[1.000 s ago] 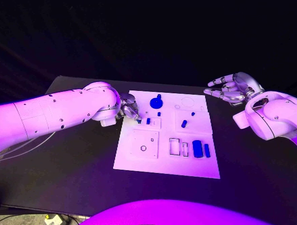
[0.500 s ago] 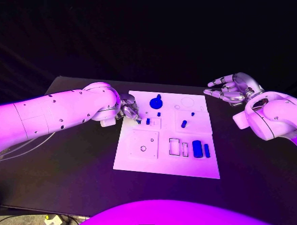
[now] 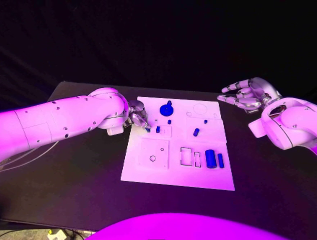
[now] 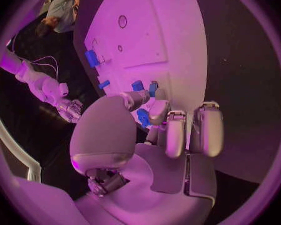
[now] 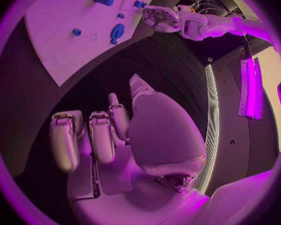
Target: Assemble the parts on the task board
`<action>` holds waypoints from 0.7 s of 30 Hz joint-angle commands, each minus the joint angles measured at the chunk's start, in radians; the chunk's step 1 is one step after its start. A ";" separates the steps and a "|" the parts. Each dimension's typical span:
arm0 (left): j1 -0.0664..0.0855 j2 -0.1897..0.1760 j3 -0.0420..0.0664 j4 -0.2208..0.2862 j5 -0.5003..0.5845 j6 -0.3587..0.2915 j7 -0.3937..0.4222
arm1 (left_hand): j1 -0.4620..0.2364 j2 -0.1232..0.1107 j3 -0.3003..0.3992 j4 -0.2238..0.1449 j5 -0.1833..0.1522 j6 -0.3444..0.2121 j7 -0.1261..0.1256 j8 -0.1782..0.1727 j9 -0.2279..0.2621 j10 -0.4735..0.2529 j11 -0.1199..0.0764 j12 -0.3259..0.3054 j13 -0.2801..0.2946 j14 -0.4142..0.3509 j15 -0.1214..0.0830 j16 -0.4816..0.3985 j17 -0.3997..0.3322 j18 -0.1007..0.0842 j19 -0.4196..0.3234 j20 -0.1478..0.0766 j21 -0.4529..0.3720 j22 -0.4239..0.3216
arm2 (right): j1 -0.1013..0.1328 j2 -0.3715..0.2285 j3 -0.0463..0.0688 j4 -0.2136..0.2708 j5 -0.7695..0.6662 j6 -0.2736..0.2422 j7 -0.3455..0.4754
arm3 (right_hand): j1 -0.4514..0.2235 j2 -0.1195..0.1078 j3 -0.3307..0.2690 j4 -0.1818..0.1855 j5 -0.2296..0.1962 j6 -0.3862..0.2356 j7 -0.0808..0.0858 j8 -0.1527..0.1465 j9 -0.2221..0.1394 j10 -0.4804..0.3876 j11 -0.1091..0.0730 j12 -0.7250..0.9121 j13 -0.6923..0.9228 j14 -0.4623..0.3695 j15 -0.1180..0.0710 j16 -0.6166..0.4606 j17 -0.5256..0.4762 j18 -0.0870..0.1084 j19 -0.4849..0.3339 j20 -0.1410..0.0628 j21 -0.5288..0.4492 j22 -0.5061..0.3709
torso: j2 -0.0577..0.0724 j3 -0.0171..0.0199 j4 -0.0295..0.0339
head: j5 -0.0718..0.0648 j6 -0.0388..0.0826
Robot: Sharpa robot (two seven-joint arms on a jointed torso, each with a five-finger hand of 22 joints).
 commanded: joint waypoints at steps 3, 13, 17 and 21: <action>-0.005 0.001 -0.003 0.003 -0.017 0.032 -0.001 | -0.010 -0.008 0.176 -0.166 0.015 0.013 -0.007 0.007 0.000 0.011 0.001 0.009 0.005 0.102 -0.008 0.003 0.263 -0.007 0.008 -0.003 0.007 0.083 | -0.001 -0.001 0.000 0.001 -0.004 0.011 0.011 | -0.007 0.001 -0.003 -0.003 0.007 -0.003 0.000 0.006 -0.002 -0.003 -0.002 0.003 0.051 0.083 -0.007 -0.006 0.159 0.006 0.080 -0.008 -0.002 0.230 | 0.000 -0.0005 0.0001 | 0.001 -0.002; -0.005 -0.001 -0.003 0.004 -0.023 0.023 -0.005 | -0.029 -0.022 0.193 -0.171 0.061 0.022 -0.011 0.012 0.005 0.022 -0.003 0.017 0.017 0.102 -0.012 0.003 0.263 -0.008 0.011 -0.006 0.008 0.087 | -0.001 -0.001 0.000 0.001 -0.004 0.011 0.011 | -0.007 0.001 -0.003 -0.003 0.007 -0.003 0.000 0.006 -0.002 -0.003 -0.002 0.003 0.051 0.083 -0.007 -0.006 0.159 0.006 0.080 -0.008 -0.002 0.230 | 0.000 -0.0002 0.0009 | 0.001 -0.001; -0.005 -0.001 -0.003 0.005 -0.023 0.020 -0.006 | -0.031 -0.023 0.194 -0.171 0.064 0.022 -0.011 0.012 0.006 0.023 -0.003 0.017 0.017 0.102 -0.012 0.003 0.263 -0.008 0.011 -0.006 0.009 0.087 | -0.001 0.000 0.000 0.001 -0.004 0.011 0.011 | -0.007 0.001 -0.003 -0.003 0.007 -0.003 0.000 0.006 -0.002 -0.003 -0.002 0.003 0.051 0.083 -0.007 -0.006 0.159 0.006 0.080 -0.008 -0.002 0.230 | 0.000 -0.0002 0.0006 | 0.001 -0.001; -0.005 0.000 -0.003 0.005 -0.021 0.019 -0.006 | -0.032 -0.023 0.194 -0.171 0.067 0.023 -0.011 0.013 0.006 0.024 -0.003 0.018 0.018 0.102 -0.012 0.003 0.263 -0.008 0.011 -0.006 0.009 0.087 | -0.001 -0.001 0.000 0.002 -0.004 0.011 0.011 | -0.009 0.001 -0.003 -0.002 0.007 -0.004 0.000 0.008 -0.002 -0.003 -0.002 0.004 0.051 0.083 -0.007 -0.007 0.158 0.006 0.080 -0.008 -0.002 0.230 | 0.001 0.0000 0.0005 | 0.002 -0.001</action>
